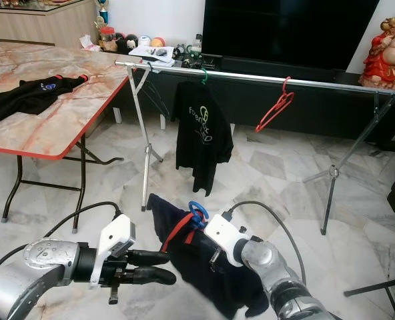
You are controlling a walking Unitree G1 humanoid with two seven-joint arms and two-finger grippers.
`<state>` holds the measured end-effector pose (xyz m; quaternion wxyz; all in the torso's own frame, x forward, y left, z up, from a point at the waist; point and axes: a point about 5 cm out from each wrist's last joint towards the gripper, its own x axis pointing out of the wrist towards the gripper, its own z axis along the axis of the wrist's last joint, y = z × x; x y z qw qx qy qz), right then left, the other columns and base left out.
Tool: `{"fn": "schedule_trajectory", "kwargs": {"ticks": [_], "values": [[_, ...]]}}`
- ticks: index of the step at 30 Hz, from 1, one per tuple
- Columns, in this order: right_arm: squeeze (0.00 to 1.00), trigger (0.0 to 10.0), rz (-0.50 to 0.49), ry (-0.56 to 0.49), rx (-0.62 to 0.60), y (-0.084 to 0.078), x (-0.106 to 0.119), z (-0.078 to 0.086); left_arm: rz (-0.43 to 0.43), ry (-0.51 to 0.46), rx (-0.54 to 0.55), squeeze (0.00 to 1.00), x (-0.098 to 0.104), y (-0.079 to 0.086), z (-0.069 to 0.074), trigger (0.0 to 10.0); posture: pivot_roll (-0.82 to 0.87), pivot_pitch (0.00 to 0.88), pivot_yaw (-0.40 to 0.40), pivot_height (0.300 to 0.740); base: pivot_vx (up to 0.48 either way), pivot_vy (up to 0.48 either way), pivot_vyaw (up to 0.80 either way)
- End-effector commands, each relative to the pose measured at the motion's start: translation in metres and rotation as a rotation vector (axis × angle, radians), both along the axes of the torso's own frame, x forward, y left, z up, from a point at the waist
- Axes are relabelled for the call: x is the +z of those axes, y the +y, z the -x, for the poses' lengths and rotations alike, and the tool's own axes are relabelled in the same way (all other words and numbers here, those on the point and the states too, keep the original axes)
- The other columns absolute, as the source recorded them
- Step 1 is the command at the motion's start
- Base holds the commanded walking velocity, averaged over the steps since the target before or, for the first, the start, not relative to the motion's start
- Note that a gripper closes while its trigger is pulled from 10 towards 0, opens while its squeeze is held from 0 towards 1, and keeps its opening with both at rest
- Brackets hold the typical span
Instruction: Hang hanger
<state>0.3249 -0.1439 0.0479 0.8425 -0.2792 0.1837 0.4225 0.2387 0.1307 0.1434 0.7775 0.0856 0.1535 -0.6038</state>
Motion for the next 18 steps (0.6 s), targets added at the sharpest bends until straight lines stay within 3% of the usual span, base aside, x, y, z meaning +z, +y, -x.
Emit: {"fn": "schedule_trajectory", "kwargs": {"ticks": [1,5,7,12,17,18], "values": [[0.00,0.0,0.015,-0.036,0.068,-0.003,0.011,-0.004,-0.026,-0.033,0.038,1.00,0.003,0.009,-0.004,10.0,0.18,0.043,-0.069,0.740,0.000,0.000,0.00],[0.00,0.0,0.057,0.021,0.210,-0.012,0.011,0.004,-0.077,-0.039,0.046,1.00,0.001,0.019,-0.004,10.0,0.19,0.040,-0.072,0.740,0.000,0.000,0.00],[0.00,0.0,0.117,0.070,0.310,-0.021,0.010,0.010,-0.155,-0.051,0.052,1.00,-0.005,0.025,-0.007,10.0,0.19,0.036,-0.081,0.740,0.000,0.000,0.00],[0.00,0.0,0.055,0.116,0.381,-0.023,0.021,0.009,-0.212,-0.070,0.069,1.00,-0.014,0.027,-0.014,10.0,0.19,0.029,-0.082,0.740,0.000,0.000,0.00],[0.00,0.0,-0.021,0.097,0.481,-0.012,0.037,0.005,-0.294,-0.125,0.094,0.99,-0.027,0.023,-0.028,10.0,0.19,0.015,-0.077,0.740,0.000,0.000,0.00],[0.00,0.0,-0.030,0.098,0.496,-0.010,0.038,0.005,-0.292,-0.123,0.093,0.75,-0.028,0.022,-0.029,10.0,0.19,0.015,-0.077,0.740,0.000,0.000,0.00]]}}
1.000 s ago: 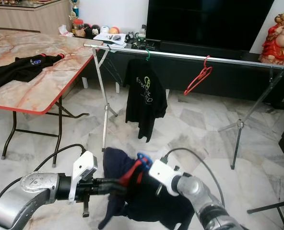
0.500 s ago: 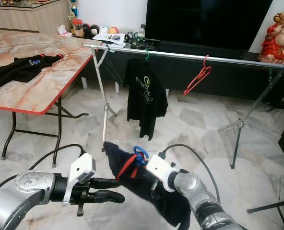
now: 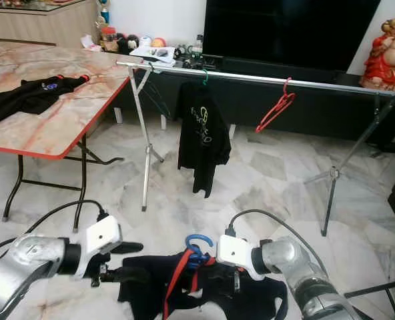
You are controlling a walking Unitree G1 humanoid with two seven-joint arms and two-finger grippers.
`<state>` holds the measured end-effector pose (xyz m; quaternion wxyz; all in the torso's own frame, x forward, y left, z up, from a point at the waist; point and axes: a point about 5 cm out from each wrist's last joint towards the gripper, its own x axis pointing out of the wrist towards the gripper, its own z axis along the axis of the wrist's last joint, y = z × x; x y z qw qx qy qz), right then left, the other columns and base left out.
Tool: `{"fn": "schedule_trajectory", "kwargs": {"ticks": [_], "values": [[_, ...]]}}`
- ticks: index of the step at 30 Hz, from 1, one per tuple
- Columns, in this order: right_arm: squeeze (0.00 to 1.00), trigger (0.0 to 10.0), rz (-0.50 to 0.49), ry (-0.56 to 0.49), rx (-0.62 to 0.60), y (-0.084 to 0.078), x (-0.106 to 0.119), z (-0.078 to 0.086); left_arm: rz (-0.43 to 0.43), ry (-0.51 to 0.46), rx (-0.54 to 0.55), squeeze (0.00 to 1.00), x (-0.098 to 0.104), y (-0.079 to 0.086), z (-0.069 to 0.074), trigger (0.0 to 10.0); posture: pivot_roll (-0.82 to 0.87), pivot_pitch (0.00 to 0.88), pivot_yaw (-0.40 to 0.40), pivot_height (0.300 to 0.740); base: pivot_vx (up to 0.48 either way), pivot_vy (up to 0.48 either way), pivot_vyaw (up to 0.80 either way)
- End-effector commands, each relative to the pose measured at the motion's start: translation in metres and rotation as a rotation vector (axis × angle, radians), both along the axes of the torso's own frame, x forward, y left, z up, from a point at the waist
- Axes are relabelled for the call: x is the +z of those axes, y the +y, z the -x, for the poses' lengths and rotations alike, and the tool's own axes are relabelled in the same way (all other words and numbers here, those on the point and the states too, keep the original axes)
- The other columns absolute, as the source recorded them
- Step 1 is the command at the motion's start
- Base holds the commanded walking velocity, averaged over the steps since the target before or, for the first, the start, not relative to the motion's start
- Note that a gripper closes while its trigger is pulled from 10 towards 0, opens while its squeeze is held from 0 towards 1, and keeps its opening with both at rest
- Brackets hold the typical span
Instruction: Hang hanger
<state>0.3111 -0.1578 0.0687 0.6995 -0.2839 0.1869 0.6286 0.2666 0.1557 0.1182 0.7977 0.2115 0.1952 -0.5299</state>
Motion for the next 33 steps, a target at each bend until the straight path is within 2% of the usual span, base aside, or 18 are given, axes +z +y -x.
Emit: {"fn": "schedule_trajectory", "kwargs": {"ticks": [1,8,13,17,24,32,33], "values": [[0.00,0.0,-0.073,-0.055,0.034,0.005,0.019,-0.008,-0.016,-0.010,-0.017,0.00,-0.003,-0.004,-0.002,10.0,0.19,0.011,-0.078,0.740,0.000,0.000,0.00],[0.00,0.0,-0.107,-0.025,0.128,0.011,0.023,-0.004,-0.011,-0.009,-0.052,0.00,-0.002,-0.013,-0.005,10.0,0.19,0.001,-0.081,0.740,0.000,0.000,0.00],[0.00,0.0,-0.119,-0.024,0.144,0.012,0.025,-0.004,-0.002,-0.008,-0.074,0.00,-0.003,-0.017,-0.005,10.0,0.19,0.000,-0.081,0.740,0.000,0.000,0.00],[0.00,0.0,-0.138,-0.022,0.165,0.016,0.027,-0.003,0.071,0.018,-0.141,0.00,0.002,-0.034,0.001,10.0,0.19,0.000,-0.080,0.740,0.000,0.000,0.00],[0.00,0.0,-0.152,-0.029,0.172,0.021,0.029,-0.004,0.092,0.031,-0.175,0.00,0.003,-0.046,0.001,10.0,0.19,0.000,-0.076,0.740,0.000,0.000,0.00],[0.00,0.0,-0.184,-0.034,0.180,0.026,0.033,-0.005,0.100,0.042,-0.178,0.00,0.005,-0.050,0.001,10.0,0.19,0.000,-0.078,0.740,0.000,0.000,0.00],[0.00,0.0,-0.191,-0.037,0.178,0.026,0.035,-0.006,0.100,0.046,-0.178,0.00,0.004,-0.051,0.001,9.3,0.19,0.005,-0.079,0.740,0.000,0.000,0.00]]}}
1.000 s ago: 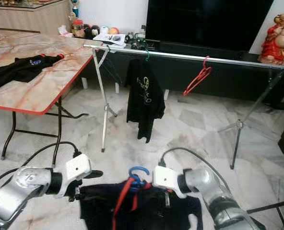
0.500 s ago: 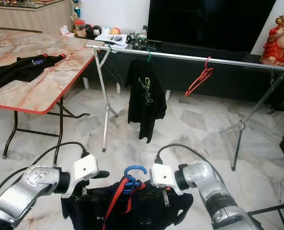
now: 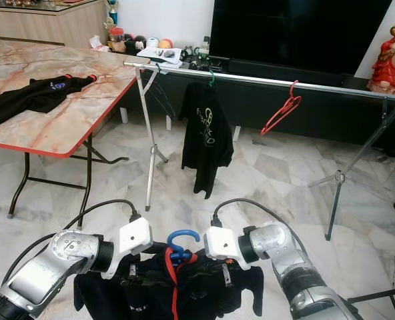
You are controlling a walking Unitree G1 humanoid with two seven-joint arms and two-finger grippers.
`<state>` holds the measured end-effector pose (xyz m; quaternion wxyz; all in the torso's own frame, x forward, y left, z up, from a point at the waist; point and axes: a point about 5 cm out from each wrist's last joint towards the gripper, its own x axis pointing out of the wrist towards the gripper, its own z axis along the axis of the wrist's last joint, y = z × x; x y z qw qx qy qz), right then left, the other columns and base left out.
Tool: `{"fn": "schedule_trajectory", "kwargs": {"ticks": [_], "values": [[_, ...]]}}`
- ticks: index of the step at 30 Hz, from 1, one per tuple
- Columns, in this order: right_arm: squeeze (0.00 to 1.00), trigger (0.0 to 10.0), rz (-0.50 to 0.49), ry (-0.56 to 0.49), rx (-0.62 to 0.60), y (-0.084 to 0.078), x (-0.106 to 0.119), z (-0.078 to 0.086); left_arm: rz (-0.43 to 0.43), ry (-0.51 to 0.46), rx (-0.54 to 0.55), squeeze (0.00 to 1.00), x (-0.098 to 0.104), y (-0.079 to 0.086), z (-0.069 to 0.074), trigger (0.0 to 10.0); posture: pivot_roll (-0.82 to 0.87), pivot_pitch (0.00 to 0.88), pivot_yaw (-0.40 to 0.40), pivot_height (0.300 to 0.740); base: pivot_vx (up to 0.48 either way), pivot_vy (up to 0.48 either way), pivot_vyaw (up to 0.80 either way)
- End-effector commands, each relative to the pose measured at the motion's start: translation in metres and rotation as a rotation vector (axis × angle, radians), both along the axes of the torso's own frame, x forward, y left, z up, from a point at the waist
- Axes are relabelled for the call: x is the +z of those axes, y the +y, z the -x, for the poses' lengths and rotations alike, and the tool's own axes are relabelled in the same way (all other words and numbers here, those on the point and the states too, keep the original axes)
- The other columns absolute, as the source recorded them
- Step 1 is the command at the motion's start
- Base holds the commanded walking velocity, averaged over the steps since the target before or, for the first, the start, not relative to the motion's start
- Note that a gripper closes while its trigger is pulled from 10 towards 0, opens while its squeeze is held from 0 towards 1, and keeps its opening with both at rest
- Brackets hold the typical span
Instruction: Hang hanger
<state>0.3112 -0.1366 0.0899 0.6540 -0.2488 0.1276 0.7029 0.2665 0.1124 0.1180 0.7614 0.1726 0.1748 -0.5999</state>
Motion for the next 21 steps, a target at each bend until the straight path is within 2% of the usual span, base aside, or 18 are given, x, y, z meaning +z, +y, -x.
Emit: {"fn": "schedule_trajectory", "kwargs": {"ticks": [1,2,3,4,5,21], "values": [[0.00,0.0,-0.070,-0.050,-0.008,0.005,0.013,-0.006,0.006,-0.007,-0.034,0.00,0.004,-0.007,0.001,9.3,0.19,0.005,-0.079,0.740,0.000,0.000,0.00],[0.00,0.0,-0.072,-0.053,-0.009,0.005,0.015,-0.007,0.001,0.003,-0.039,0.00,0.003,-0.008,0.002,4.7,0.19,0.008,-0.079,0.740,0.000,0.000,0.00],[0.00,0.0,-0.073,-0.055,-0.010,0.005,0.016,-0.007,-0.002,0.009,-0.043,0.00,0.002,-0.009,0.003,3.3,0.19,0.008,-0.079,0.740,0.000,0.000,0.00],[0.00,0.0,-0.073,-0.057,-0.011,0.005,0.016,-0.008,-0.004,0.013,-0.045,0.00,0.001,-0.009,0.004,3.3,0.19,0.008,-0.079,0.740,0.000,0.000,0.00],[0.00,0.0,-0.073,-0.058,-0.012,0.005,0.017,-0.008,-0.004,0.017,-0.047,0.00,0.000,-0.010,0.004,0.0,0.19,0.011,-0.079,0.740,0.000,0.000,0.00],[0.00,0.0,-0.078,-0.080,-0.021,0.006,0.024,-0.013,-0.013,0.036,-0.047,0.00,0.001,-0.011,0.004,0.0,0.19,0.022,-0.081,0.740,0.000,0.000,0.00]]}}
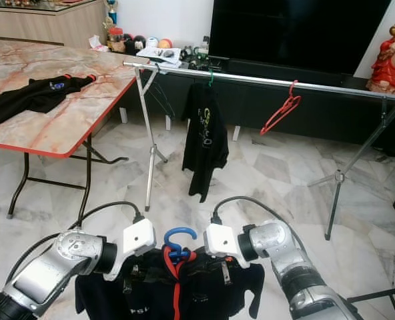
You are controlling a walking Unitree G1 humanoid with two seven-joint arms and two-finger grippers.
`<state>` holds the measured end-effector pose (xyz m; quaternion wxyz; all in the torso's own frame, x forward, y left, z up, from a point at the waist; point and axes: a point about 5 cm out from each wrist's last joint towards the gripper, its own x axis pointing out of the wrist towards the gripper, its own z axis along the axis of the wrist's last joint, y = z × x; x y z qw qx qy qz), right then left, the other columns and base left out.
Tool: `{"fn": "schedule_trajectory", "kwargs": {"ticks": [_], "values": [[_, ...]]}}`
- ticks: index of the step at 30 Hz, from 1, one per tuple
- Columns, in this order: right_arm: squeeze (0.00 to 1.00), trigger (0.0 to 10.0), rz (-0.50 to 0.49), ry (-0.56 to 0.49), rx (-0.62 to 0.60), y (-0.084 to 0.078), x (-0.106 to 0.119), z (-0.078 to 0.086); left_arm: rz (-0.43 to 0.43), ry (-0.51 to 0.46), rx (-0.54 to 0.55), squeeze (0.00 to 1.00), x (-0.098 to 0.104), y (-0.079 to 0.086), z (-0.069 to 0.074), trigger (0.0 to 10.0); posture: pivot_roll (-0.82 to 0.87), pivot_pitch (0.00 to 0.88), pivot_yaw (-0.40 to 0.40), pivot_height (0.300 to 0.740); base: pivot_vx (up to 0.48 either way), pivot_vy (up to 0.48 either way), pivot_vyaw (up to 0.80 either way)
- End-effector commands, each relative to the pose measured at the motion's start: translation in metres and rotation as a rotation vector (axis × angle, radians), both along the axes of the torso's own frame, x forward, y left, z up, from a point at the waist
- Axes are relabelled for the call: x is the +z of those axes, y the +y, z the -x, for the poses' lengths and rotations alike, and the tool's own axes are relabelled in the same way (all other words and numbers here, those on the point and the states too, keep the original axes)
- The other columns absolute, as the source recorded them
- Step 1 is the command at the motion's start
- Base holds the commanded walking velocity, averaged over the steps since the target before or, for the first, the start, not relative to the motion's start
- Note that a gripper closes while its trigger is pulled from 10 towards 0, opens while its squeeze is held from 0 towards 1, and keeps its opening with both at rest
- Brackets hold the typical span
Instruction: Hang hanger
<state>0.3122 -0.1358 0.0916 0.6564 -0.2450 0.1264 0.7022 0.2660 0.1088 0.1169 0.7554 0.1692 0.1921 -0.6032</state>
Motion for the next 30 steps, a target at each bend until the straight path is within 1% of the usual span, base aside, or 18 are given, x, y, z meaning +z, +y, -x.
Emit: {"fn": "schedule_trajectory", "kwargs": {"ticks": [1,21,22,23,24,25,26,27,28,30], "values": [[0.00,0.0,-0.070,-0.084,-0.018,0.0051,0.0230,-0.0123,0.000,0.003,-0.045,0.00,0.0021,-0.0072,0.0036,0.0,0.19,0.023,-0.080,0.740,0.000,0.000,0.00],[0.00,0.0,-0.062,-0.106,-0.037,0.0049,0.0262,-0.0158,-0.012,0.015,-0.058,0.00,0.0029,-0.0074,0.0047,0.0,0.18,0.024,-0.078,0.740,0.000,0.000,0.00],[0.00,4.6,-0.060,-0.110,-0.039,0.0048,0.0263,-0.0160,-0.011,0.015,-0.058,0.00,0.0029,-0.0075,0.0047,0.0,0.18,0.024,-0.078,0.740,0.000,0.000,0.00],[0.00,4.6,-0.059,-0.112,-0.041,0.0047,0.0263,-0.0162,-0.011,0.015,-0.058,0.00,0.0030,-0.0075,0.0047,0.0,0.18,0.024,-0.078,0.740,0.000,0.000,0.00],[0.00,10.0,-0.056,-0.109,-0.042,0.0043,0.0260,-0.0163,-0.010,0.016,-0.057,0.00,0.0030,-0.0076,0.0047,0.0,0.18,0.024,-0.079,0.740,0.000,0.000,0.00],[0.00,10.0,-0.053,-0.106,-0.042,0.0041,0.0258,-0.0163,-0.009,0.016,-0.057,0.00,0.0030,-0.0076,0.0048,0.0,0.18,0.024,-0.079,0.740,0.000,0.000,0.00],[0.04,10.0,-0.052,-0.096,-0.052,0.0035,0.0255,-0.0168,-0.007,0.017,-0.057,0.00,0.0030,-0.0077,0.0048,0.0,0.18,0.023,-0.079,0.740,0.000,0.000,0.00],[0.41,10.0,-0.053,-0.096,-0.053,0.0034,0.0258,-0.0170,-0.007,0.017,-0.057,0.00,0.0030,-0.0078,0.0048,0.0,0.18,0.024,-0.080,0.740,0.000,0.000,0.00],[1.00,10.0,-0.053,-0.086,-0.047,0.0032,0.0265,-0.0172,-0.006,0.016,-0.056,0.00,0.0032,-0.0077,0.0048,0.0,0.18,0.024,-0.080,0.740,0.000,0.000,0.00],[1.00,10.0,-0.051,-0.079,-0.040,0.0029,0.0270,-0.0170,-0.005,0.016,-0.055,0.00,0.0034,-0.0075,0.0047,0.0,0.18,0.024,-0.080,0.740,0.000,0.000,0.00]]}}
